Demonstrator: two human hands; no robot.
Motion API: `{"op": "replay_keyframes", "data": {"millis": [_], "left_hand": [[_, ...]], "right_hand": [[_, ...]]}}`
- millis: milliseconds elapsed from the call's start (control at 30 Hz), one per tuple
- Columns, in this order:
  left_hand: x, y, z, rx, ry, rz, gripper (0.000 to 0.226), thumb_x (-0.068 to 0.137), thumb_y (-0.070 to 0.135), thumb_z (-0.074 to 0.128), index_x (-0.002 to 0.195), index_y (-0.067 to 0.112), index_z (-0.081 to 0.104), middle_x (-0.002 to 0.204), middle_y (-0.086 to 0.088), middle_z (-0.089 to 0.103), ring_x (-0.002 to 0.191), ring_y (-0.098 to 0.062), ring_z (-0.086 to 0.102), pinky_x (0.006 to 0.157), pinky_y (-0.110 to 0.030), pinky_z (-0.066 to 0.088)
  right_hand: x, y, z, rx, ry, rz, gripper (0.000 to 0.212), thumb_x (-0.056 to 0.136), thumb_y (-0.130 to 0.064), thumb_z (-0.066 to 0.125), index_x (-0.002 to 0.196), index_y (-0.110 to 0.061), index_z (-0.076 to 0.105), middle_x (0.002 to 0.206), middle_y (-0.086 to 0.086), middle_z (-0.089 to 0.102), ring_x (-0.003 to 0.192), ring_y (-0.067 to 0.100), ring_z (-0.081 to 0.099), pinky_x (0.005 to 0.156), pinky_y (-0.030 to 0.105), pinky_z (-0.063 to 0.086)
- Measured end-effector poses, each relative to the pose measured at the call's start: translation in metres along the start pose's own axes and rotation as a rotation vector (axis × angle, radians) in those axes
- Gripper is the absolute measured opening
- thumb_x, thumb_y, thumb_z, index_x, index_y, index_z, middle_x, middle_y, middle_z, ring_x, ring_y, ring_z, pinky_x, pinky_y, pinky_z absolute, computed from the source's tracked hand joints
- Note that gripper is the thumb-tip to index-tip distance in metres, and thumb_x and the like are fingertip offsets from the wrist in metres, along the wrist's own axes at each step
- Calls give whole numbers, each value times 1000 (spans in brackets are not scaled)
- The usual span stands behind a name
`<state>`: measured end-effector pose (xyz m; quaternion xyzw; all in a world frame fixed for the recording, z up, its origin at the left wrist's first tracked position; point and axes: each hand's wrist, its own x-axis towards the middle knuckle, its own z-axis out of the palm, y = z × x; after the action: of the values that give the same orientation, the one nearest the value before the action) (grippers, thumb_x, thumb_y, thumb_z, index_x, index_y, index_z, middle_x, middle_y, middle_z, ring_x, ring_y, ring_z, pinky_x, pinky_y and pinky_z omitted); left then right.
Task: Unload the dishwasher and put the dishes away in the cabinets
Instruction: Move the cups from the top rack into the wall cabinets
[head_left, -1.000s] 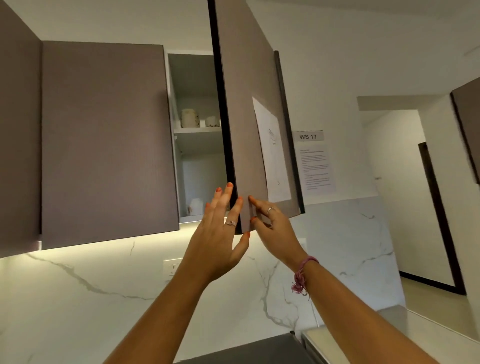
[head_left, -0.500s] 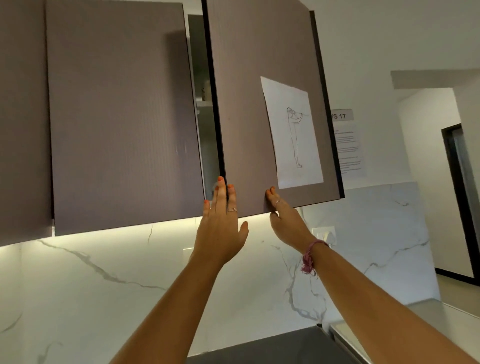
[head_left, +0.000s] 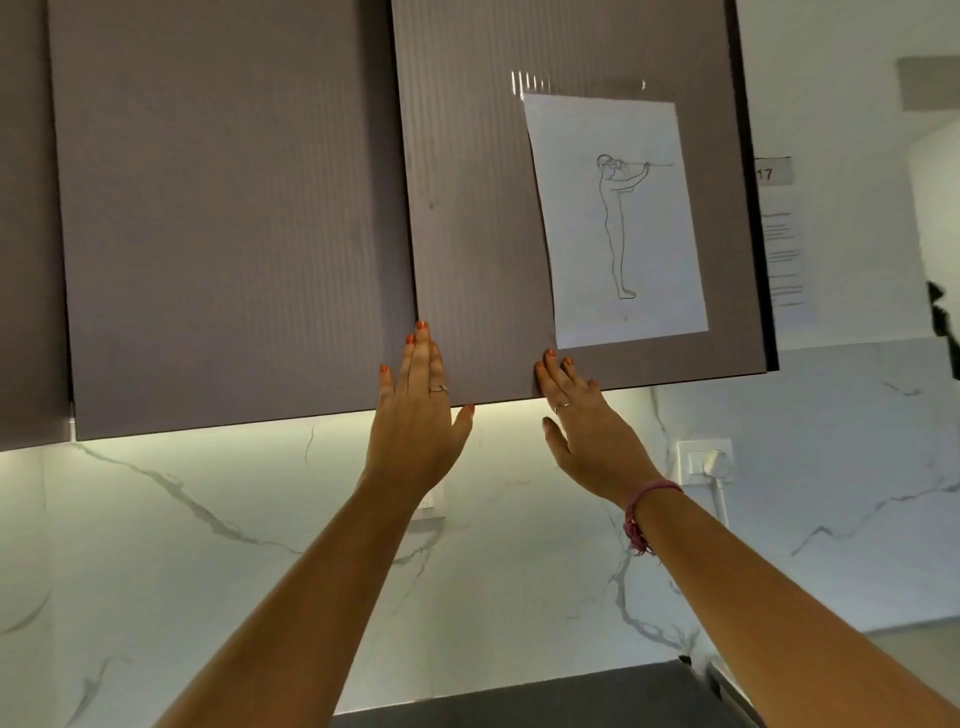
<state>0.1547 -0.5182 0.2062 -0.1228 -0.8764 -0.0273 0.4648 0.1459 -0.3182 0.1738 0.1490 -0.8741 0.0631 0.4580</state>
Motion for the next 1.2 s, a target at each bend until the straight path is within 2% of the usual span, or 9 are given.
{"op": "replay_keyframes", "data": {"millis": [100, 300, 500, 733, 967, 1100, 1200], "left_hand": [[10, -6, 15, -16, 25, -5, 78, 96, 50, 34, 150, 9, -5, 159, -9, -12, 147, -28, -2, 116, -41, -2], [21, -8, 39, -17, 31, -29, 79, 95, 54, 31, 151, 10, -3, 159, -7, -11, 147, -26, -5, 110, -35, -9], [24, -3, 68, -79, 130, -90, 84, 92, 58, 34, 151, 12, -5, 159, -6, -11, 147, -26, -4, 109, -31, -8], [26, 3, 80, -62, 174, -112, 89, 85, 65, 26, 151, 10, 4, 159, -8, -1, 146, -30, 5, 110, -33, -2], [15, 12, 64, -89, 62, -167, 83, 93, 57, 35, 151, 11, -3, 159, -6, -10, 147, -25, -4, 112, -32, -5], [-10, 21, 49, -52, -100, -143, 75, 96, 53, 32, 151, 9, 8, 160, -6, -3, 147, -24, -1, 116, -39, -2], [-33, 27, 37, 4, -234, -92, 73, 97, 54, 28, 150, 7, 16, 160, -9, 6, 148, -23, 2, 117, -41, -3]], "right_hand": [[8, 4, 24, 5, 40, -10, 64, 100, -36, 34, 151, -15, 2, 159, 0, -4, 147, 19, -4, 118, 33, 5], [23, 1, 56, 48, 170, 27, 68, 95, -50, 21, 150, -11, 15, 158, 5, 10, 143, 18, -2, 115, 38, 6], [31, 10, 79, 58, 283, 7, 61, 97, -42, 27, 148, -9, 23, 156, 8, 20, 144, 24, 12, 114, 41, 14], [32, 16, 88, 60, 342, -20, 60, 97, -39, 29, 147, -8, 27, 155, 9, 24, 143, 26, 17, 113, 41, 13], [25, 15, 69, 133, 247, -31, 58, 97, -34, 35, 149, -11, 21, 157, 5, 16, 144, 17, 4, 115, 34, 6], [6, 13, 46, 175, 71, -18, 56, 101, -34, 33, 151, -13, 15, 159, 1, 10, 147, 16, 5, 115, 28, 1], [-23, 14, 32, 252, -41, 68, 56, 101, -37, 31, 150, -13, 18, 159, 1, 12, 147, 15, 8, 116, 28, -1]]}}
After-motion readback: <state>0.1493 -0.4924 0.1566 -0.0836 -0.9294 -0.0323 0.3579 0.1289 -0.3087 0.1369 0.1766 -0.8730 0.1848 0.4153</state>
